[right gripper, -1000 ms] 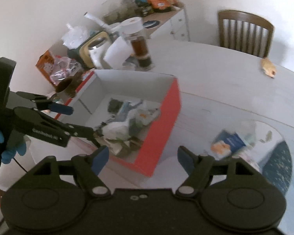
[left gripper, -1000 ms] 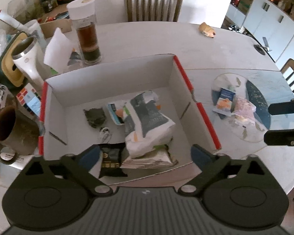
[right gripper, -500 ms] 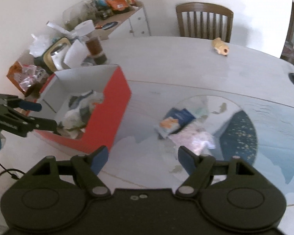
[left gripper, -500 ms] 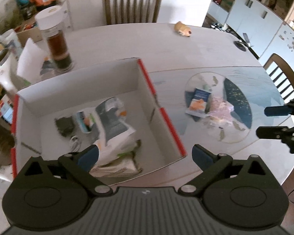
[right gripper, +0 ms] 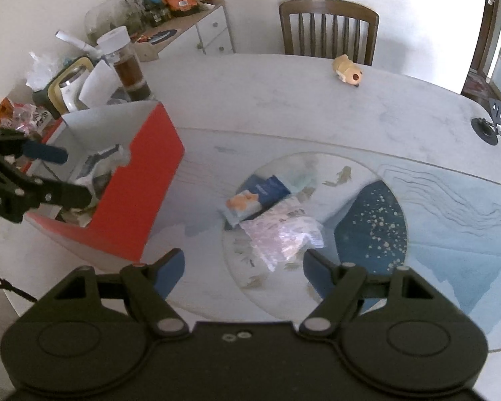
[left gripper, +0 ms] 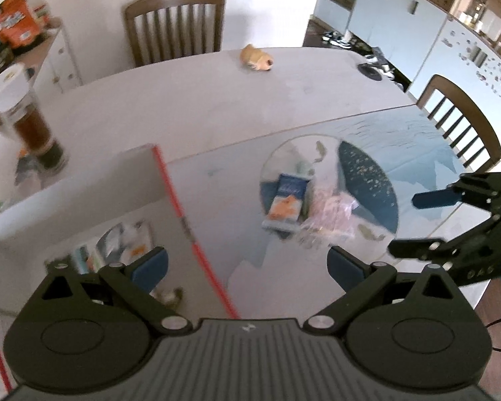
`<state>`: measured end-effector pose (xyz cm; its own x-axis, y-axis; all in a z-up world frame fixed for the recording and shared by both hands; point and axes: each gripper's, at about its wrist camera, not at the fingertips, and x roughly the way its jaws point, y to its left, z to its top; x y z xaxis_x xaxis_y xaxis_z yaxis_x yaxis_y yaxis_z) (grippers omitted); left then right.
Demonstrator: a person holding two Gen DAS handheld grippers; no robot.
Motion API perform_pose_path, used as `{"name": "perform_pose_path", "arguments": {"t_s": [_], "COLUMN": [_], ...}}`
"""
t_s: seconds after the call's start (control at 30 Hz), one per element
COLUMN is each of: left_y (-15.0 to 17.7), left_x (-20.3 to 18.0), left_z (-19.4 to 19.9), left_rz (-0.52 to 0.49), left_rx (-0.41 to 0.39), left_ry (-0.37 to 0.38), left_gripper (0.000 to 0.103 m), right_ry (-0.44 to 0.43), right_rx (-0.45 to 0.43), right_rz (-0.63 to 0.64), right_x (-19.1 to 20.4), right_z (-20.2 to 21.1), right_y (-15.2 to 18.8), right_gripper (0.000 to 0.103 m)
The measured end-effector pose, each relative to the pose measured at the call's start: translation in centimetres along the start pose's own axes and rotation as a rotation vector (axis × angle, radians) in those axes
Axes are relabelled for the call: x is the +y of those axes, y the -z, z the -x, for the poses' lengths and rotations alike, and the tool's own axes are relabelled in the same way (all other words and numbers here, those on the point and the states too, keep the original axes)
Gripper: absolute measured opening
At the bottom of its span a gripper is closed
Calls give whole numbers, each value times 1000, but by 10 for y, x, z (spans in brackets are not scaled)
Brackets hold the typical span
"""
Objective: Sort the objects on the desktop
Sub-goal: 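Move both open tools from the box over the glass mat, then lower the left tool onto the blue cracker packet while the right tool approaches the pink bag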
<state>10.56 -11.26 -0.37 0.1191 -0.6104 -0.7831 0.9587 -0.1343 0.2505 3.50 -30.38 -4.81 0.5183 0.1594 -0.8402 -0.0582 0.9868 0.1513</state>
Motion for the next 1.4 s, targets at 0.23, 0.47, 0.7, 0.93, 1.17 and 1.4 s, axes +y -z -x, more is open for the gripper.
{"name": "perform_pose_path", "arguments": {"t_s": [0.23,0.47,0.7,0.93,1.17,1.4], "left_y": [-30,-49,-69,-80,-82,-79], "left_x": [-14,-22,-22,-22,-21,-17], "left_z": [-32,-64,-97,-121,-152,-178], "left_rz": [-23,-23,-2,-7,-22,-3], "left_rx": [21,65,133,167,222,265], "left_ry": [54,91,145,149,147,126], "left_gripper": [102,102,102,102,102,102], "right_ry": [3,-3,7,-6,-20,-10], "right_rx": [25,45,73,76,77,99], "right_rz": [20,39,51,59,91,106], "right_x": [-14,-21,-26,-32,-33,-36], "right_z": [-14,-24,-40,-55,-67,-79], "right_y": [-4,-6,-10,-14,-19,-21], "right_gripper": [79,79,78,78,78,78]}}
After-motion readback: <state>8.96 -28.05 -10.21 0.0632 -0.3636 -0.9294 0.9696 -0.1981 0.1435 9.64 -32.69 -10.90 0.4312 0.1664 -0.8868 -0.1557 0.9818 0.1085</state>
